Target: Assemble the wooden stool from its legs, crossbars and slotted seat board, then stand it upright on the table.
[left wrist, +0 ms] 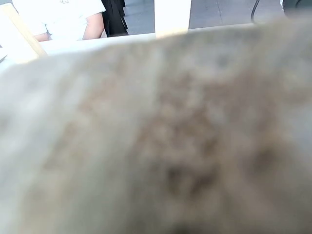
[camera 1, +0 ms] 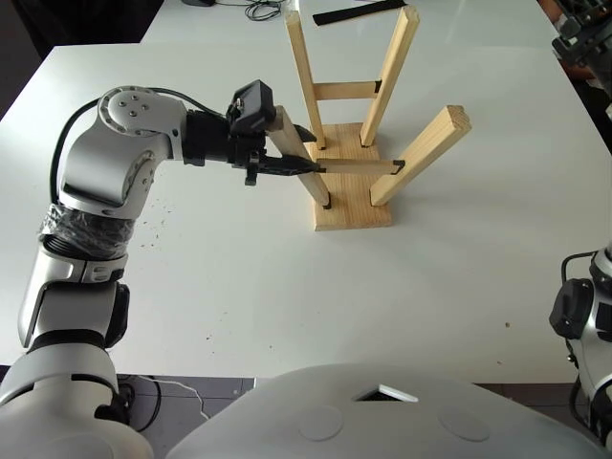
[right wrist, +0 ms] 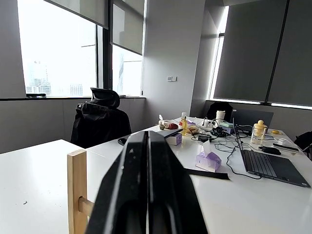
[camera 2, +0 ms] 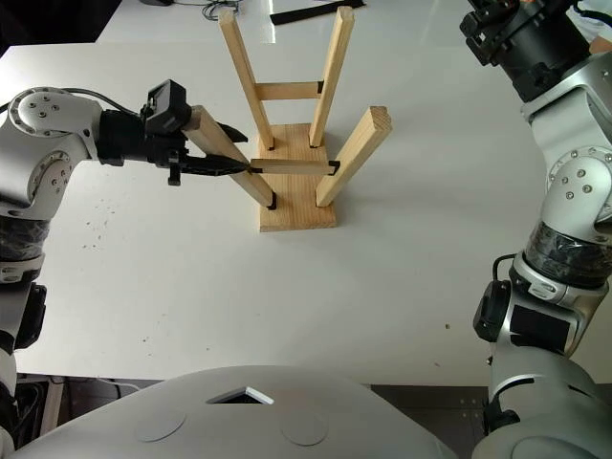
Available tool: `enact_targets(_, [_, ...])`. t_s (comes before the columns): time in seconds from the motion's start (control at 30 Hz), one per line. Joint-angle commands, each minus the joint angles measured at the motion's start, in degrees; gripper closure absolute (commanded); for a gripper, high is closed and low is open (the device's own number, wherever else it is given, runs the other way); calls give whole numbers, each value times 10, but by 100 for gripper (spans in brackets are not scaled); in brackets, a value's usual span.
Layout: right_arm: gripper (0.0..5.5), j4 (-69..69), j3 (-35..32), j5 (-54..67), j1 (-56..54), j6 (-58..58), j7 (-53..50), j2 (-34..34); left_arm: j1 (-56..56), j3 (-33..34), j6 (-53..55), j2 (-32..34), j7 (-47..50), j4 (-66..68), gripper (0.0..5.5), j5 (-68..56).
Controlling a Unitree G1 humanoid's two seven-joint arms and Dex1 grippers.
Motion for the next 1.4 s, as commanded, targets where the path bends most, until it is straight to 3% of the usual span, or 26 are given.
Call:
enact_targets(0.03, [550,-39,6,-5,36,-2,5,-2,62,17,52,68,-13,-50,346,1])
enact_targets(0.3, [550,-47,32,-4,30,0,34,-11,176,76,106,115,26,-154,346,-47])
enact_targets(0.43, [550,-51,61,-28,18,1,26,-9,165,47,83,103,29,-134,346,-20])
enact_targets(0.6, [550,-153,76,70,-32,52,-13,33,156,13,77,74,35,-127,346,-21])
enact_targets(0.73, [550,-141,100,84,-65,61,7,30,154,-13,59,65,15,-96,346,-11])
enact_targets(0.9, [550,-122,147,36,-53,45,48,11,111,-23,34,51,-5,-31,346,-1])
enact_targets(1.1, [550,-148,207,13,-81,46,55,34,74,-43,19,36,-24,6,346,11])
enact_targets(1.3, [550,21,180,-124,-113,-36,66,-33,46,-67,-4,16,-46,47,346,30])
enact_targets(1.4, [550,48,216,-187,-90,-83,96,-55,46,-71,-12,11,-53,59,346,33])
